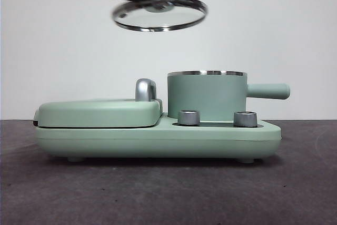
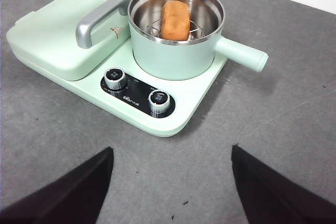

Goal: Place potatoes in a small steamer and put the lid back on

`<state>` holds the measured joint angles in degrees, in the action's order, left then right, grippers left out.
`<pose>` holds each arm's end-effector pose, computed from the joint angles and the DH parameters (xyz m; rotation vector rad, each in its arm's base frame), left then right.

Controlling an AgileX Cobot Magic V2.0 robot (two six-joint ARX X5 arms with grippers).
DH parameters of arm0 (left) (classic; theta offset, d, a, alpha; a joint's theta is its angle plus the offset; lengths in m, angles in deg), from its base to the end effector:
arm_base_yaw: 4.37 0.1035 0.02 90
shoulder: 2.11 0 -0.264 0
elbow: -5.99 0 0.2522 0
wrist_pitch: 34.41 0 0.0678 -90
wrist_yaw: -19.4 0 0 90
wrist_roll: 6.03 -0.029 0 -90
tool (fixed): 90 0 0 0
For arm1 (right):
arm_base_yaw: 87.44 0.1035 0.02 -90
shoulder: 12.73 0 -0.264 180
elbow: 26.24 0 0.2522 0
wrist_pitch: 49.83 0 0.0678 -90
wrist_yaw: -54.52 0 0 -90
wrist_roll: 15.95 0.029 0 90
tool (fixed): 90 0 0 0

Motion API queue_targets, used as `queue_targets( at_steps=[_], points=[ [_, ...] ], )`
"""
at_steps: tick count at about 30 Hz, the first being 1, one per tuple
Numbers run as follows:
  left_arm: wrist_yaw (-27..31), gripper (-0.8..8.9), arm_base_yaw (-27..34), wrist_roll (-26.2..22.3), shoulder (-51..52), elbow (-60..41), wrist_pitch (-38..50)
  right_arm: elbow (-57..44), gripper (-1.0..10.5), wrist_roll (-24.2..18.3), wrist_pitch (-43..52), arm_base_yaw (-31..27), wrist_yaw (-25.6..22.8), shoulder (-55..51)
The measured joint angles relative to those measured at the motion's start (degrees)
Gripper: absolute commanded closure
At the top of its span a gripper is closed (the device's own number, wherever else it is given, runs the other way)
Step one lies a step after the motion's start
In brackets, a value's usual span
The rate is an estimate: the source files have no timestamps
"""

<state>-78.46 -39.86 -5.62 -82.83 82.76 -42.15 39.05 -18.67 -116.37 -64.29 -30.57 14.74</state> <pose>0.2611 -0.1911 0.3271 0.0431 0.2056 -0.7532 0.0632 0.0297 0.3335 -0.1258 0.4885 0.4913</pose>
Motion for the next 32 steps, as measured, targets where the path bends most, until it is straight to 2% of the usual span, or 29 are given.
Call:
queue_targets(
  at_steps=[8,16,32],
  points=[
    [-0.02,8.06,-1.86,-3.32,-14.73,12.17,0.9,0.0,6.0,0.02,-0.17,0.0,0.0,0.0],
    [-0.15,8.06,-2.03,-4.52,-24.83,21.59,1.14,0.0,6.0,0.17,-0.7,0.0,0.0,0.0],
    [-1.92,8.06,-1.79,-5.57,-28.48,22.4,1.53,-0.04,6.0,0.17,-1.44,0.0,-0.44,0.0]
  ],
)
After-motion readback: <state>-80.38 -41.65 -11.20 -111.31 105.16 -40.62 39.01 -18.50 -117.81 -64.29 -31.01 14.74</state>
